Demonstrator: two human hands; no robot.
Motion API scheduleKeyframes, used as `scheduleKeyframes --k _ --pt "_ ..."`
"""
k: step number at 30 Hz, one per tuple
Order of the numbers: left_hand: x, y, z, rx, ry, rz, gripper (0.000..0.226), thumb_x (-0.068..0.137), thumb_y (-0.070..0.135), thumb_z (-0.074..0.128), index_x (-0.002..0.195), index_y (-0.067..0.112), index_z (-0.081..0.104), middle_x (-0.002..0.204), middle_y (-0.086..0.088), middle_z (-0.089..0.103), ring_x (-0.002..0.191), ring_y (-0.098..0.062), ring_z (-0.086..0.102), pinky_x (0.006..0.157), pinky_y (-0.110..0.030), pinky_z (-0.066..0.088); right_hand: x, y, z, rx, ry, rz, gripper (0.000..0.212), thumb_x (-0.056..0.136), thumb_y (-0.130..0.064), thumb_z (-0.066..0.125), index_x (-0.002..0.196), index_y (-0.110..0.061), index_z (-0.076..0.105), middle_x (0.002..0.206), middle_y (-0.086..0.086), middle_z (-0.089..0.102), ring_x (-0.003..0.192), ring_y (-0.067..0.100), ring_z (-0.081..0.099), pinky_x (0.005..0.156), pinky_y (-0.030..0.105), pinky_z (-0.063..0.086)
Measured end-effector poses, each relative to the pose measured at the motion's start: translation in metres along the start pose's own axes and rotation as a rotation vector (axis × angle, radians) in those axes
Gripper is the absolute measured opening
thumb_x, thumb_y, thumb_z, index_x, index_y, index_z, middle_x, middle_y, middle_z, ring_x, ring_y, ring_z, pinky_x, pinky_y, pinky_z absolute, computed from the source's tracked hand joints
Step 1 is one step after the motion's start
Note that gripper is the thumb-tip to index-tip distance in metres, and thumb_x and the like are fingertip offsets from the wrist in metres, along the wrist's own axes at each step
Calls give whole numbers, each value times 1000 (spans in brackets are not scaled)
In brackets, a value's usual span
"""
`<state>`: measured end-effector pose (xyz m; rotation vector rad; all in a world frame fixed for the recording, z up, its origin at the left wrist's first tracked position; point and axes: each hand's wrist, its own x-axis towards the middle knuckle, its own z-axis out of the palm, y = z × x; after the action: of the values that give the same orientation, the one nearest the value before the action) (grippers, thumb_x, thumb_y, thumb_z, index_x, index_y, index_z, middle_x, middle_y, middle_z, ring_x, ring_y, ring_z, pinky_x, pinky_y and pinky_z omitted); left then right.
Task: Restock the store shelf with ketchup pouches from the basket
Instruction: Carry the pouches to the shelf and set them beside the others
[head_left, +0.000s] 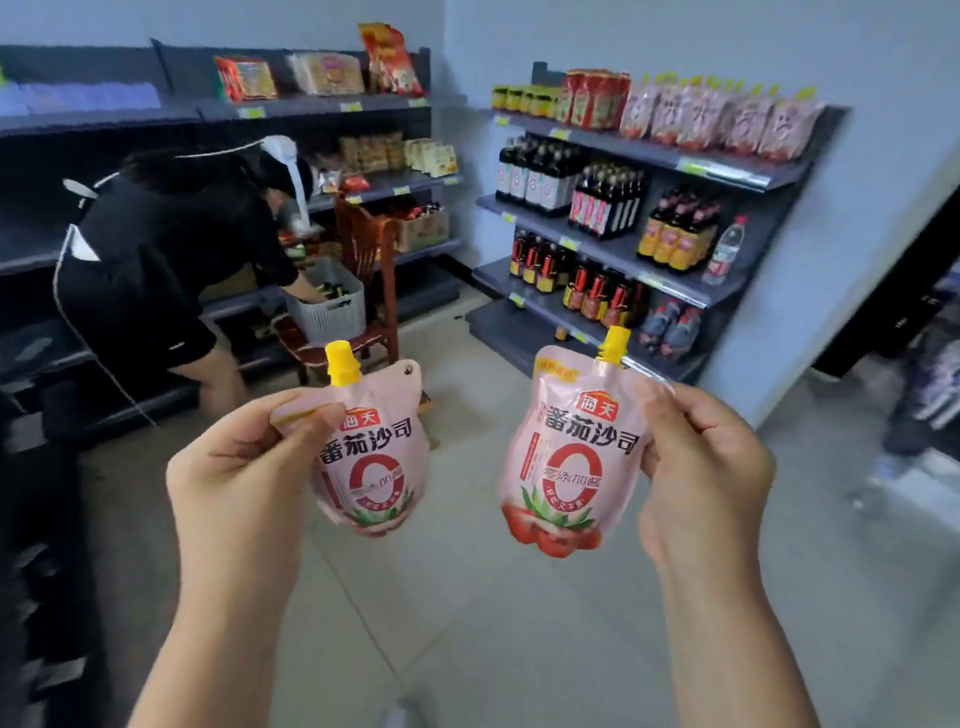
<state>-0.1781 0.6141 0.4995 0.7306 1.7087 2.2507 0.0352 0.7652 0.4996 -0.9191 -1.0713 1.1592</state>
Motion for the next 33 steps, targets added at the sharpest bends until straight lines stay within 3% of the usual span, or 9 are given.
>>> scheduleKeyframes --k 5,9,11,16,21,24,27,33 --pt "68 -39 85 -18 -152 -32 21 83 0 76 84 21 82 86 -1 80 81 -17 73 74 -33 62 74 17 2 -179 -26 -45 19 91 -13 73 77 -24 80 69 -7 72 63 7 60 62 26 50" --pt "135 -57 165 -27 -347 -40 14 84 7 78 87 19 82 85 -6 79 83 -32 75 76 -50 62 140 21 11 -265 37 -106 18 91 -11 71 80 -22 79 66 -8 70 60 4 56 63 27 46" --pt "167 -66 209 -55 -449 -59 13 83 6 77 86 18 82 83 -6 79 78 -23 73 74 -46 61 172 22 14 -244 113 -131 18 91 -13 72 78 -25 79 67 -7 71 60 5 57 62 26 46" --pt "223 -92 320 -98 -631 -33 17 83 1 76 85 17 81 80 0 79 74 -8 71 63 -20 55 255 28 11 -232 244 -167 31 92 -6 69 73 -28 80 61 -12 67 53 -1 53 54 13 44" --pt "255 -130 430 -23 -782 -9 16 83 4 77 89 18 82 84 1 80 76 -10 73 63 -17 54 352 34 -5 -267 313 -204 32 93 -7 69 73 -31 79 65 -9 73 56 0 61 56 16 49" --pt "275 -148 494 -25 -808 2 16 84 3 76 91 16 82 86 0 80 79 -13 74 65 -17 54 419 34 -16 -295 292 -232 34 93 -5 68 71 -29 79 61 -12 70 52 -2 57 53 12 45" --pt "293 -161 550 -51 -794 -5 19 84 2 76 88 19 82 85 -1 80 81 -18 74 67 -23 56 482 35 -21 -319 262 -243 29 92 -6 70 75 -27 79 72 -7 76 62 3 65 59 16 51" --pt "341 -181 644 -29 -766 27 21 84 5 76 86 24 82 84 -3 79 80 -25 74 67 -46 61 594 43 -11 -342 230 -264 27 93 -4 68 75 -22 77 74 -4 78 66 5 69 59 17 54"
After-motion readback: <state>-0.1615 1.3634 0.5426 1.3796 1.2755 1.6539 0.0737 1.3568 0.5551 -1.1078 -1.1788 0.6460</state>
